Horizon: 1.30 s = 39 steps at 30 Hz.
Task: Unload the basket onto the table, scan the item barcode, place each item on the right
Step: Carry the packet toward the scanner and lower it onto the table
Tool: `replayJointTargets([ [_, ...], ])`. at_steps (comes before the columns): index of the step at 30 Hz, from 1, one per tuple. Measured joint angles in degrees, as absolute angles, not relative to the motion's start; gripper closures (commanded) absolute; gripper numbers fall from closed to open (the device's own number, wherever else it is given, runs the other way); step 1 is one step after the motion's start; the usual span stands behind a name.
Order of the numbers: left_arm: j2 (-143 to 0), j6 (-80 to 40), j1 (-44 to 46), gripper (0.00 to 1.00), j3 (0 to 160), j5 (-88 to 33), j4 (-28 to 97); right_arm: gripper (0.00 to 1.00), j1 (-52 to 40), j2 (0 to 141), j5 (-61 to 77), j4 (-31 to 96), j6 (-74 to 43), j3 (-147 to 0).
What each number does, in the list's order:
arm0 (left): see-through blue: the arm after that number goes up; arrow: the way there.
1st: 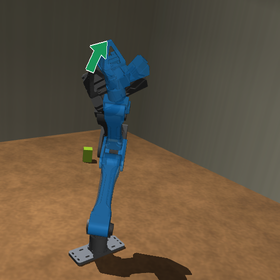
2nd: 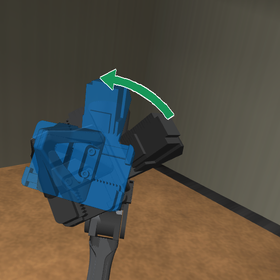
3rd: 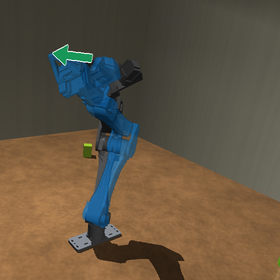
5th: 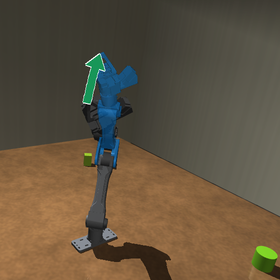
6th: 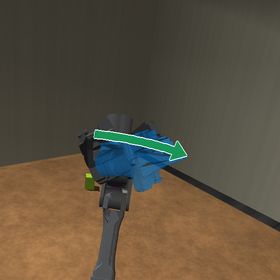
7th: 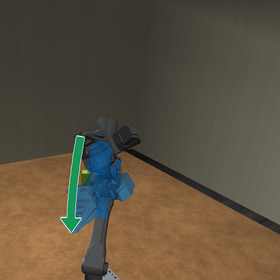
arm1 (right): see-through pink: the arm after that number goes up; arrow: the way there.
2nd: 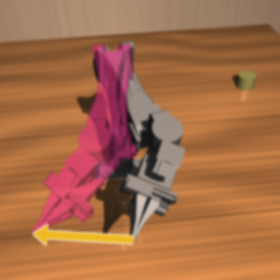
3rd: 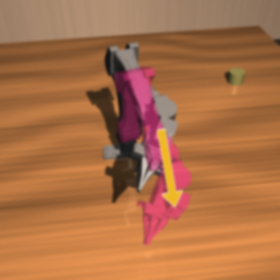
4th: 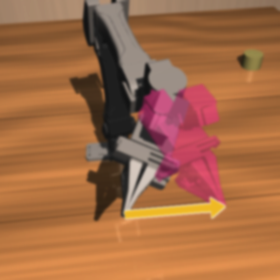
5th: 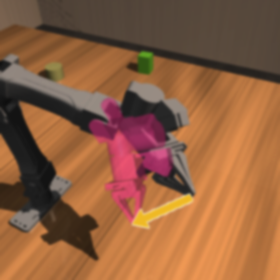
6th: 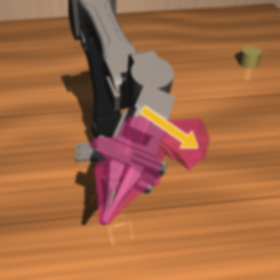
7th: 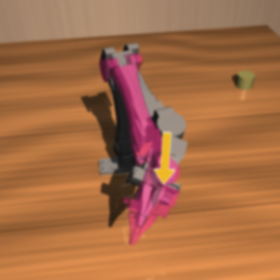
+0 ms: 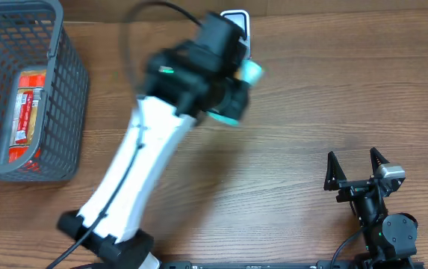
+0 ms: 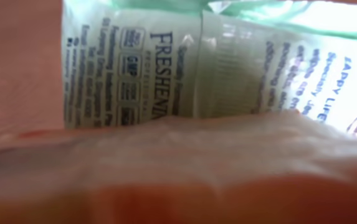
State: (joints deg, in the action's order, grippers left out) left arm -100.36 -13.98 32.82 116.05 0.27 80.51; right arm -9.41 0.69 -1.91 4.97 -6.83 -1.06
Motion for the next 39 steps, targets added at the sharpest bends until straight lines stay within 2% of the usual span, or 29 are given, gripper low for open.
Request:
replayJointTargets([
  [7,-100.51,-20.4,40.07,0.63,100.14,0.23,66.94,0.0,-9.41,0.69,-1.89,4.93,-6.83,-1.06],
  [13,-100.53,-26.35,43.44,0.71,89.62,0.56,55.7,0.0,-9.41,0.69,-1.91,4.99,-6.81,-1.06],
  [20,-100.53,-38.94,44.84,0.71,81.03,2.31,45.41,0.0,-9.41,0.69,-1.87,4.95,-6.83,-1.06],
  [26,-100.73,-43.44,46.3,0.72,77.23,3.42,41.01,0.0,-9.41,0.69,-1.91,4.99,-6.83,-1.06],
  [34,-106.13,-44.93,47.27,0.7,77.17,3.51,40.53,0.0,-9.41,0.69,-1.89,4.97,-6.83,-1.06],
  [39,-107.31,-44.95,47.27,0.6,77.17,3.73,39.75,0.0,-9.41,0.69,-1.89,4.97,-6.81,-1.06],
])
